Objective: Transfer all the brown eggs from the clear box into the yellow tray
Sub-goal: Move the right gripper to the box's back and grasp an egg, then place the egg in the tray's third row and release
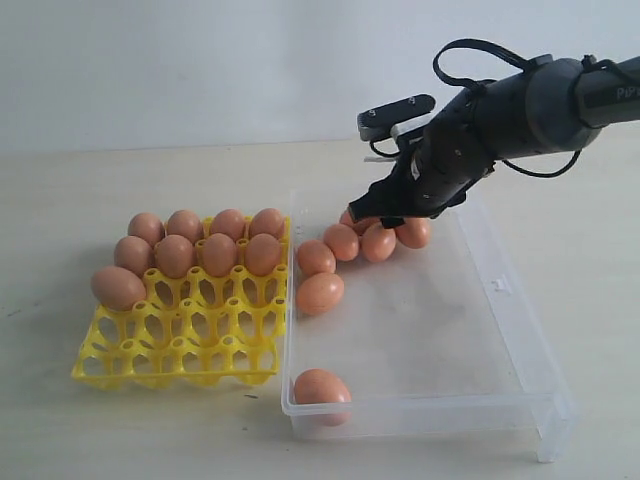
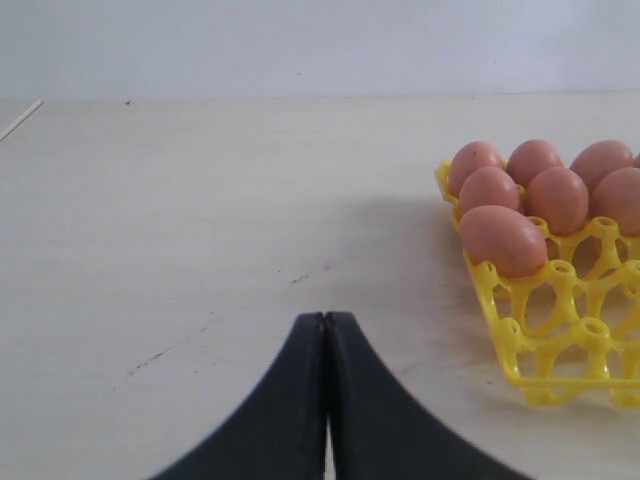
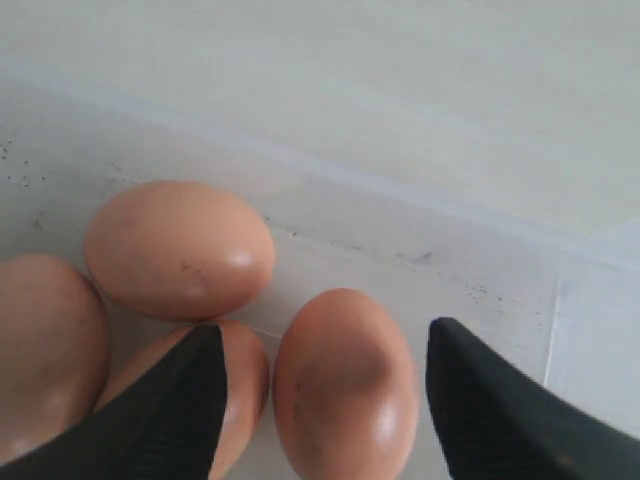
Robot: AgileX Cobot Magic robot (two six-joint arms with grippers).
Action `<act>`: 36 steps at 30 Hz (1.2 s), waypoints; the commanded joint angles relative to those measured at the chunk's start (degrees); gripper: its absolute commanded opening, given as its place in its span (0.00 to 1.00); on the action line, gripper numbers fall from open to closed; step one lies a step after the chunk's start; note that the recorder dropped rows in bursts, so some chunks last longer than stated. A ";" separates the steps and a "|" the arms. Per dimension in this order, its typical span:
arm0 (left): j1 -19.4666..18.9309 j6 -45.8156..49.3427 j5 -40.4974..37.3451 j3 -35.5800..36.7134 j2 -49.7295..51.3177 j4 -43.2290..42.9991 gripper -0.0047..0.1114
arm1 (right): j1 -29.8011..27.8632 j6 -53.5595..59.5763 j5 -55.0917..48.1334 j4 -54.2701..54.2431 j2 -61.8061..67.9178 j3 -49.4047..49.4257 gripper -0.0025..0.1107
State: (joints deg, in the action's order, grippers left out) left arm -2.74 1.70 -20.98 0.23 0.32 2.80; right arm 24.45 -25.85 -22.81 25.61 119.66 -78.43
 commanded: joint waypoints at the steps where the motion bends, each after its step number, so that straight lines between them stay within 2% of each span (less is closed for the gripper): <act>1: 0.49 -0.11 0.71 -0.23 -0.32 0.32 0.04 | -0.91 -2.53 0.09 0.27 0.88 -0.61 0.53; 13: 0.49 -0.11 0.71 -0.23 -0.32 0.32 0.04 | -1.53 -2.64 1.67 -0.20 3.95 -0.83 0.51; 15: 0.49 -0.11 0.71 -0.23 -0.32 0.32 0.04 | -1.53 -2.64 1.09 -0.20 4.80 -0.83 0.48; 17: 0.49 -0.11 0.71 -0.23 -0.32 0.32 0.04 | -1.53 -2.74 0.04 -0.20 5.01 -0.83 0.38; 21: 0.49 -0.11 0.71 -0.23 -0.32 0.32 0.04 | -1.53 -2.74 -1.95 -0.20 3.16 -0.83 0.02; 27: 0.49 -0.11 0.71 -0.23 -0.32 0.32 0.04 | -0.86 -0.68 2.23 -6.00 -4.74 -0.44 0.02; 32: 0.49 -0.11 0.71 -0.23 -0.32 0.32 0.04 | 5.00 12.40 20.27 -19.95 -11.62 6.00 0.02; 36: 0.49 -0.11 0.71 -0.23 -0.32 0.32 0.04 | 11.38 14.86 31.70 -18.67 -12.53 10.60 0.02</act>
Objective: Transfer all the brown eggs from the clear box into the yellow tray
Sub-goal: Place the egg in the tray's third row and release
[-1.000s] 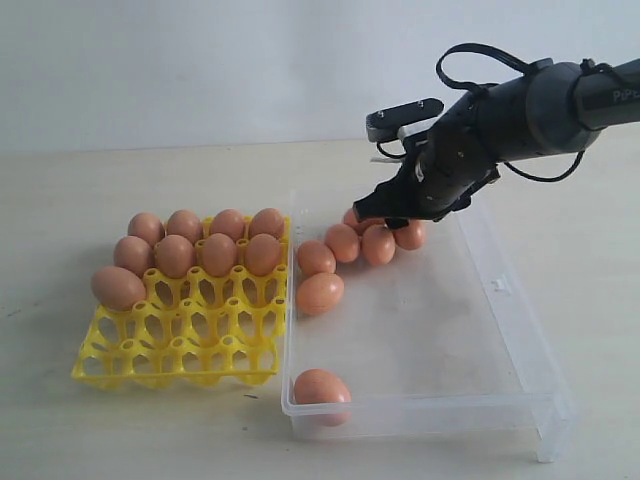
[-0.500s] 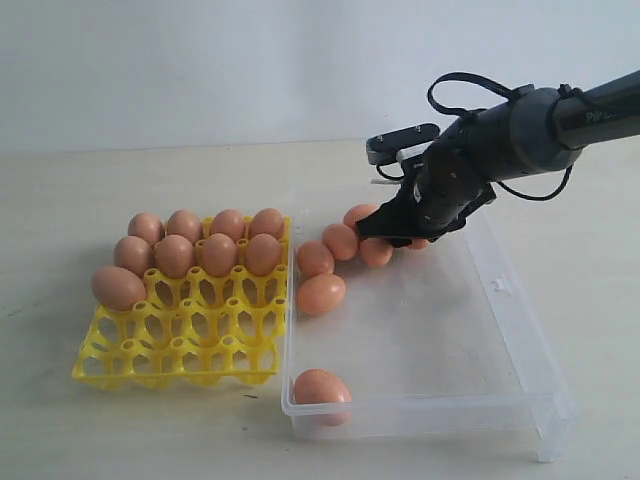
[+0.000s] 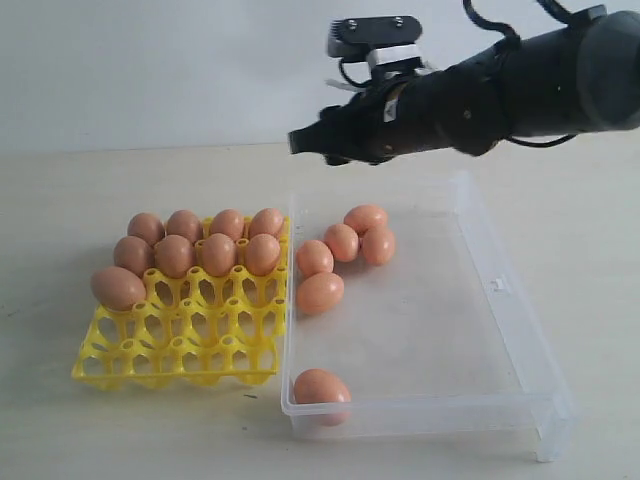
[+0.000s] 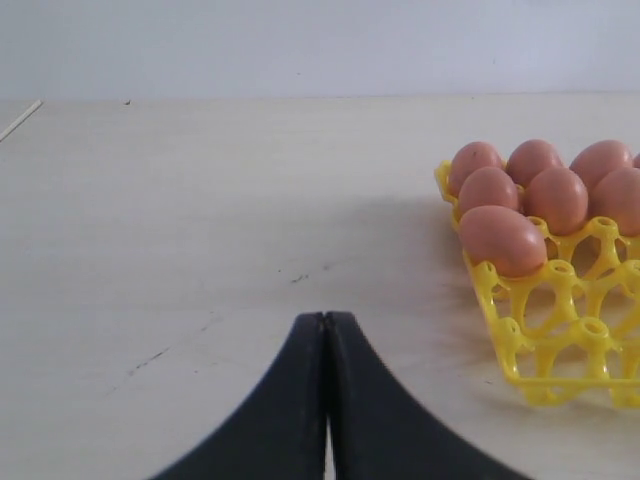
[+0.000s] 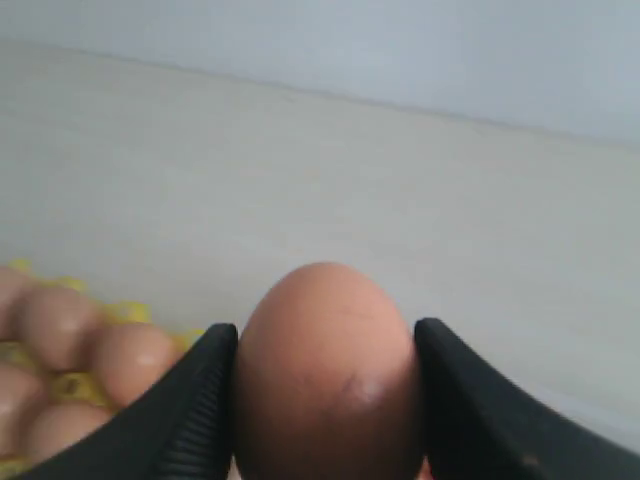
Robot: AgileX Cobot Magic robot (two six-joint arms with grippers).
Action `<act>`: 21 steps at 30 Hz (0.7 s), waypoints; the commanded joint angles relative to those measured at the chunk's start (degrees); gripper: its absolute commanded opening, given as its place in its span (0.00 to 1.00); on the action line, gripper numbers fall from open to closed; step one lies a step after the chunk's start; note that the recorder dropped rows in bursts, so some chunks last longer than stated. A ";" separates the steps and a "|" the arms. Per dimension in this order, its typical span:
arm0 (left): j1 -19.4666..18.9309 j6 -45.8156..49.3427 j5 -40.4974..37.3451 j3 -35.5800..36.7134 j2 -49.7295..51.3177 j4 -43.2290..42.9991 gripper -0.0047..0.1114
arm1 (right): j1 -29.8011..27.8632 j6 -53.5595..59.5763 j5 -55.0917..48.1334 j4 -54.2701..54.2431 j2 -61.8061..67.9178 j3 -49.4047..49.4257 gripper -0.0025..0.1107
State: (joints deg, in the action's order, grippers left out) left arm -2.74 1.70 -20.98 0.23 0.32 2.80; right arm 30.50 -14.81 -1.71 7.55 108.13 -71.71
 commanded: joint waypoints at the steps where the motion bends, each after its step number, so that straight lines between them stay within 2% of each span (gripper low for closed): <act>1: 0.49 -0.11 0.71 -0.23 -0.32 0.32 0.04 | 6.70 3.82 13.13 0.58 -0.85 4.68 0.02; 4: 0.49 -0.11 0.71 -0.23 -0.32 0.32 0.04 | 10.05 0.65 21.66 5.24 0.17 6.65 0.02; 10: 0.49 -0.11 0.71 -0.23 -0.32 0.32 0.04 | 13.76 -13.64 34.40 22.33 4.55 7.31 0.02; 13: 0.49 -0.11 0.71 -0.23 -0.32 0.32 0.04 | 13.86 -17.18 40.71 25.03 7.80 7.31 0.02; 21: 0.49 -0.11 0.71 -0.23 -0.32 0.32 0.04 | 13.86 -20.08 42.76 25.43 13.66 7.31 0.02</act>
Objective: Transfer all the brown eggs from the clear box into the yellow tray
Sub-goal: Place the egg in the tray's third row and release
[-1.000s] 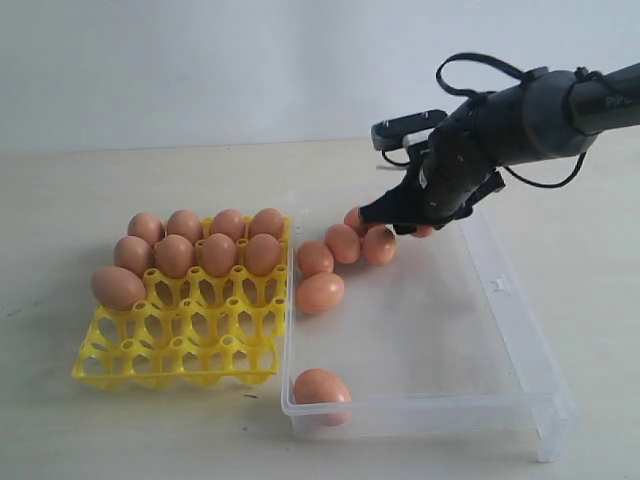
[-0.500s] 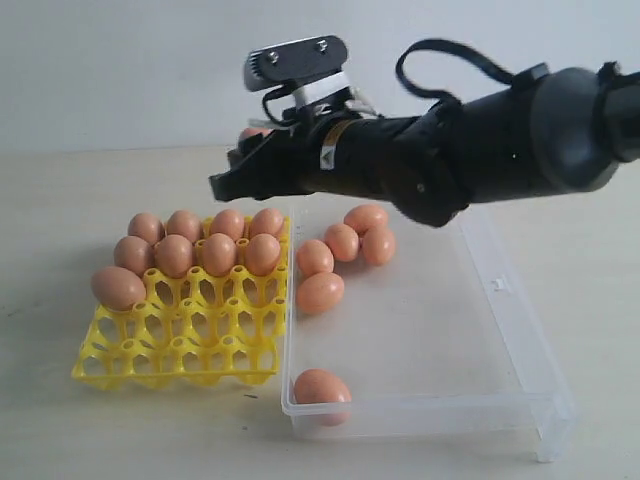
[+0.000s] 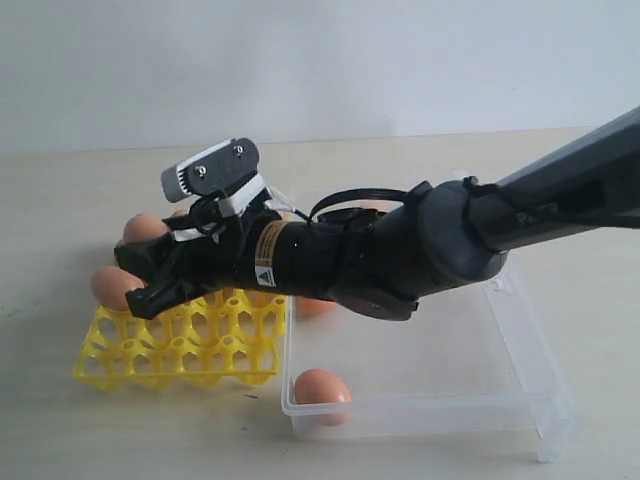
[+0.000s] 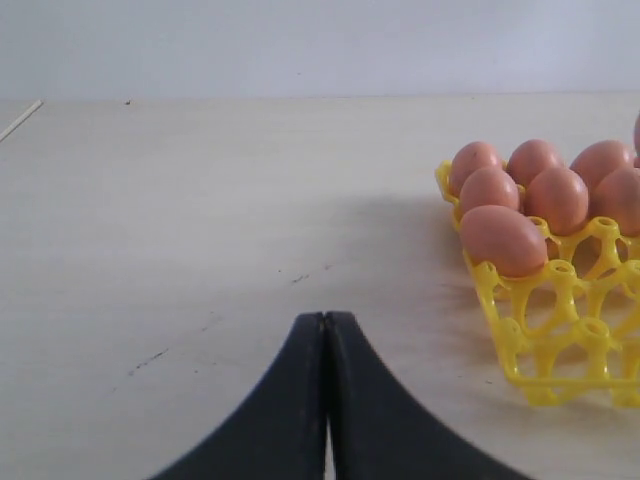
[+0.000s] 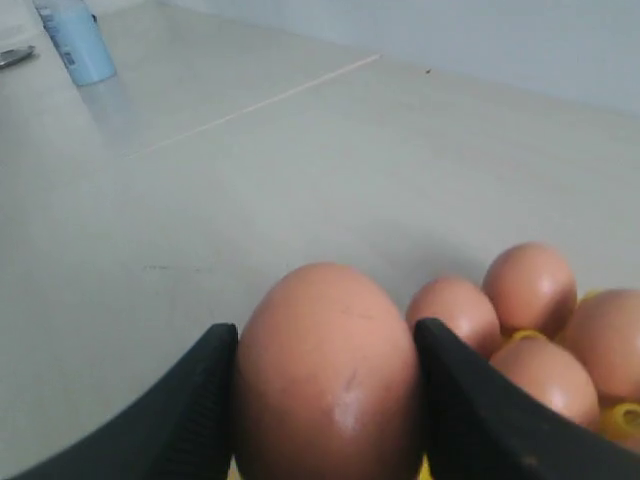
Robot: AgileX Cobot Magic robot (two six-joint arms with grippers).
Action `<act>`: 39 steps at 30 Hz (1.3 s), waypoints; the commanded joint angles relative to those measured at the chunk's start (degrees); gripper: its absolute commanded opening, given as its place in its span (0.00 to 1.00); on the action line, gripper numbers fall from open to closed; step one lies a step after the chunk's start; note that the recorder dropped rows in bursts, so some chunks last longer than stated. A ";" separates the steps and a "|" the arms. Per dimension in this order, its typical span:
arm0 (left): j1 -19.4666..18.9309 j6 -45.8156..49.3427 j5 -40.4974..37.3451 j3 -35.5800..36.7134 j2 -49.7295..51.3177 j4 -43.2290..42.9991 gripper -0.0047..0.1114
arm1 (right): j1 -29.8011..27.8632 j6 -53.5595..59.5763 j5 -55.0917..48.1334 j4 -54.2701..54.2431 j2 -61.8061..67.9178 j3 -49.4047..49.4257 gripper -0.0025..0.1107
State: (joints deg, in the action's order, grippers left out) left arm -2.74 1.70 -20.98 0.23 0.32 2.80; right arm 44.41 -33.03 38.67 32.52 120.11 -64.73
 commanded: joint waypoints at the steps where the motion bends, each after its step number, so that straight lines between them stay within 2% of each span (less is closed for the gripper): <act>1: 0.49 -0.11 0.71 -0.23 -0.32 0.32 0.04 | -0.05 -2.15 2.78 0.46 2.03 0.10 0.02; 17: 0.49 -0.11 0.71 -0.23 -0.32 0.32 0.04 | -0.15 -14.13 -1.95 1.51 9.66 -12.08 0.03; 20: 0.49 -0.11 0.71 -0.23 -0.32 0.32 0.04 | -0.15 -15.00 -2.42 2.40 9.82 -12.69 0.12; 25: 0.49 -0.11 0.71 -0.23 -0.32 0.32 0.04 | -0.15 -15.00 -3.07 2.16 9.82 -12.82 0.43; 29: 0.49 -0.11 0.71 -0.23 -0.32 0.32 0.04 | -0.15 -15.00 -3.46 1.68 9.82 -12.82 0.58; 35: 0.49 -0.11 0.71 -0.23 -0.32 0.32 0.04 | -0.15 -15.24 -4.49 1.98 9.01 -12.82 0.59; 39: 0.49 -0.11 0.71 -0.23 -0.32 0.32 0.04 | -0.23 -15.56 -14.37 2.24 3.44 -12.82 0.52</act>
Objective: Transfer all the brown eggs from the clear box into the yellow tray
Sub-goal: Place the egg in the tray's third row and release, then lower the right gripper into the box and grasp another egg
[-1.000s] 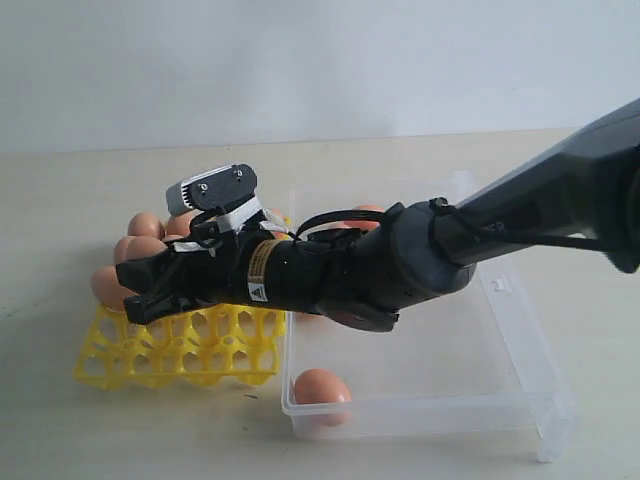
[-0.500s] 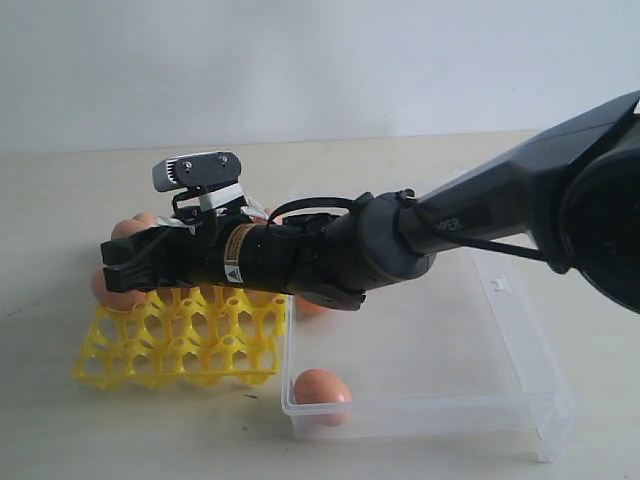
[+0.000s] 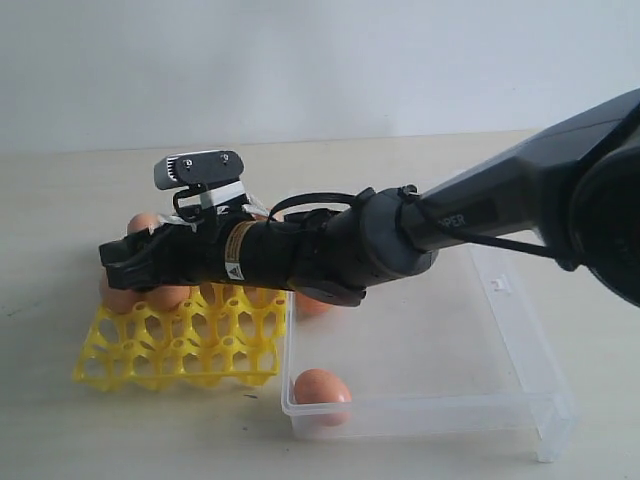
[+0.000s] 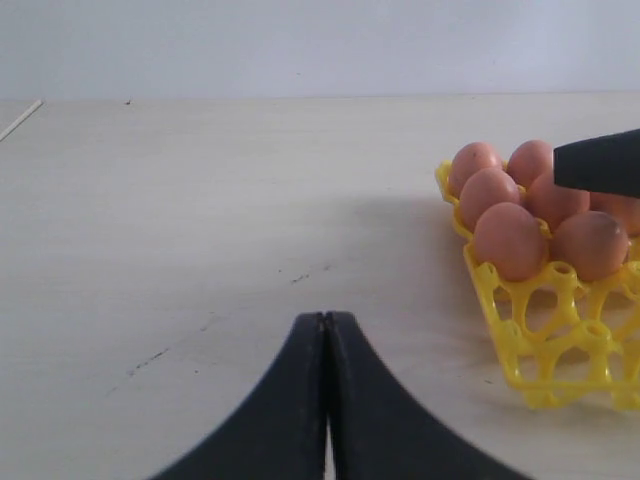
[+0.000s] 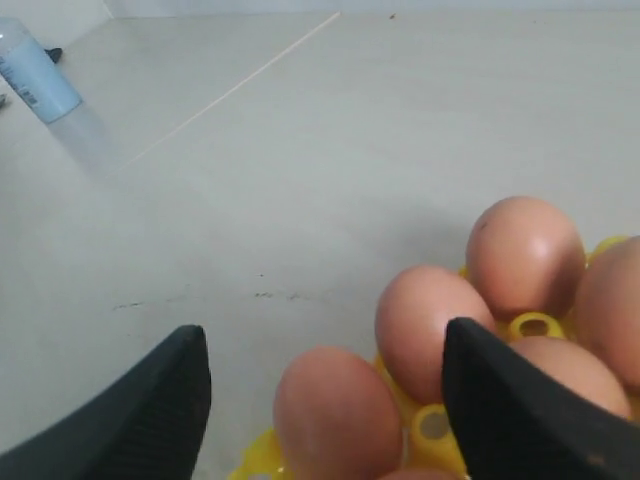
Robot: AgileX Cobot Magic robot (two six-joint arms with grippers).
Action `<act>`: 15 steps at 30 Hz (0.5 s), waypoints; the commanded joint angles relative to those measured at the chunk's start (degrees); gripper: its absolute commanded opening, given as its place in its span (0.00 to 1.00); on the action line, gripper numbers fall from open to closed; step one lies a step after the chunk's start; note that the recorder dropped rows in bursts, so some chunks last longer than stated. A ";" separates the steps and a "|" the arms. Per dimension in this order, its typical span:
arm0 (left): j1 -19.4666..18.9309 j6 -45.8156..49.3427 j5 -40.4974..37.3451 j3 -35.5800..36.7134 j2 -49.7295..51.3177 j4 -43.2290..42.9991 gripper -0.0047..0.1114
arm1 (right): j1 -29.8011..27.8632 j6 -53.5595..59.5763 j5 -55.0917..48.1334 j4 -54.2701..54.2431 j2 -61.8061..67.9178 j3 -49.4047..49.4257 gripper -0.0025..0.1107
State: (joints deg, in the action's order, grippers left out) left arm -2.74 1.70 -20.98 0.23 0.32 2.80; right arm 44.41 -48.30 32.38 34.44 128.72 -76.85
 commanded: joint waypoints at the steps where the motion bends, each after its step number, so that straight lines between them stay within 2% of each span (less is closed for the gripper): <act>1: 0.49 -0.11 0.71 -0.23 -0.32 0.32 0.04 | -0.39 -0.07 -12.36 0.21 -7.16 -0.70 0.47; 4: 0.49 -0.11 0.71 -0.23 -0.32 0.32 0.04 | -0.78 3.98 -27.71 -0.02 -13.19 -0.70 0.35; 8: 0.49 -0.11 0.71 -0.23 -0.32 0.32 0.04 | -2.37 19.91 -49.04 -6.66 -19.72 -0.70 0.18; 12: 0.49 -0.11 0.71 -0.23 -0.32 0.32 0.04 | -6.09 31.63 -63.07 -13.59 -22.59 -0.70 0.02; 15: 0.49 -0.11 0.71 -0.23 -0.32 0.32 0.04 | -9.11 31.14 -70.75 -12.84 -22.69 -0.70 0.02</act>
State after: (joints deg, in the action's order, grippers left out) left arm -2.74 1.70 -20.98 0.23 0.32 2.80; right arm 37.78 -19.32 -30.43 22.48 106.53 -77.31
